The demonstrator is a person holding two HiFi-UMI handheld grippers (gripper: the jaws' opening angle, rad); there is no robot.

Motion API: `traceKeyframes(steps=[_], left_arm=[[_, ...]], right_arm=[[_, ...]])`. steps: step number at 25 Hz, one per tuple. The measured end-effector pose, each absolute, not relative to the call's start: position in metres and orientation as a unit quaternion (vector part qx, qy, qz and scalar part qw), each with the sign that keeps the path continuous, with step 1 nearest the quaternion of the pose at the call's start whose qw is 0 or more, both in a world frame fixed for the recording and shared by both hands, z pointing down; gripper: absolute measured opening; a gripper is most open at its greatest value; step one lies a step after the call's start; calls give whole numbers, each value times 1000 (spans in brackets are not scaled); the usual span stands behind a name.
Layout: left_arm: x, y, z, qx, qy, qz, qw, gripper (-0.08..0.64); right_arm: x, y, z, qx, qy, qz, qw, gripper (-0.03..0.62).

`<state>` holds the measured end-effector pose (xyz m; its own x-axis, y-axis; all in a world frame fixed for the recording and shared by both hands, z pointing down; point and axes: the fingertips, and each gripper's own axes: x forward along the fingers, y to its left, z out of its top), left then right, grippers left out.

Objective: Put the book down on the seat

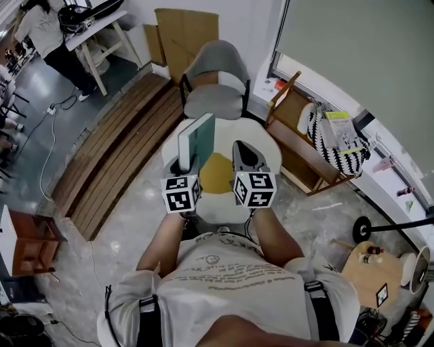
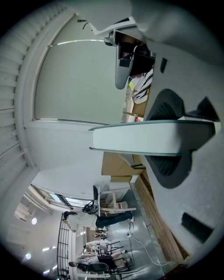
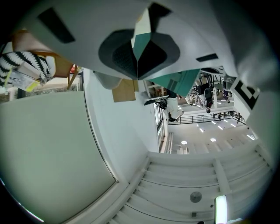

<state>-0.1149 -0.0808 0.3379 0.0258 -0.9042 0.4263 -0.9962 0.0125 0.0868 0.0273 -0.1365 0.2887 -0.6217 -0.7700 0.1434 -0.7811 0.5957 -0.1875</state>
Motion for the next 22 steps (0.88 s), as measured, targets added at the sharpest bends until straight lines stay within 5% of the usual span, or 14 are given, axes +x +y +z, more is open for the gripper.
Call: traceKeyframes(steps=[22], left_arm=[[-148, -170, 382, 730, -630, 183, 193, 172]], right_arm=[[15, -200, 329, 508, -846, 147, 61, 29]])
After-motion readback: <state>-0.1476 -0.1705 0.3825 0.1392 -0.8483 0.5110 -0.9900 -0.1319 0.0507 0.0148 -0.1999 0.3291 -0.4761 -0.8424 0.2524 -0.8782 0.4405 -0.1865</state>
